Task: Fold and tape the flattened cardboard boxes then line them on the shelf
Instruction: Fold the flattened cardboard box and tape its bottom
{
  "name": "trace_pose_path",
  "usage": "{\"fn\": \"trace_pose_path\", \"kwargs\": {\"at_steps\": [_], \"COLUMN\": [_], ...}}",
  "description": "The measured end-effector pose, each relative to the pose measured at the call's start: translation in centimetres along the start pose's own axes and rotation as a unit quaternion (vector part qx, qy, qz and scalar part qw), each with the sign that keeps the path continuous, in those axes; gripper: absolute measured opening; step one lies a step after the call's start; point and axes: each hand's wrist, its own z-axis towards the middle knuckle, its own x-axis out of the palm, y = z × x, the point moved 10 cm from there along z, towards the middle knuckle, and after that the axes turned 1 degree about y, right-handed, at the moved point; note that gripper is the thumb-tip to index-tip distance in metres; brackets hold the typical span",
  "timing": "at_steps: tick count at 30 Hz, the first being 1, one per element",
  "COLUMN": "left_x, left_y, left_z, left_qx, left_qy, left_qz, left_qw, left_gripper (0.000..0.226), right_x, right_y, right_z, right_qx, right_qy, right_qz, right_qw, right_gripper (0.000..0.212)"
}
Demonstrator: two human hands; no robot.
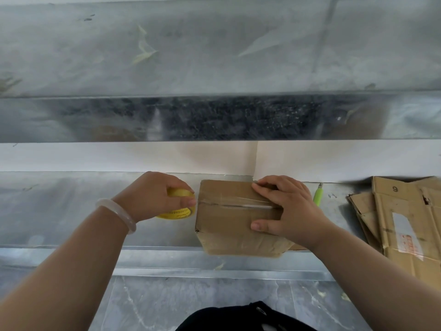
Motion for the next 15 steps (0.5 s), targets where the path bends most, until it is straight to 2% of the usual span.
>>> {"fn": "trace_pose_path", "kwargs": {"at_steps": [3,6,15], "left_x": [0.6,0.8,3.2], "left_y": [0.5,1.2,3.2], "left_z": [0.3,0.6,1.1], "left_qx": [-0.016,-0.023,-0.082], "left_qy": [0.008,-0.004,-0.013], "left_qz": [-0.011,-0.047,-0.079], "left_qw": [1.000,0.999,0.993], "left_gripper": [0.017,0.054,0.046], "right_x": [0.1,0.2,0.3], "right_y": [-0.2,-0.3,-0.5], "right_z": [0.0,0.0,0.1], "right_qx": [0.001,-0.001,-0.001], "right_qy": [0.001,0.002,-0.004], "right_qz": [-0.004,-0.004,-0.010], "right_qw": [1.000,1.000,1.000], "right_gripper": [0.092,0.092,0.091]}}
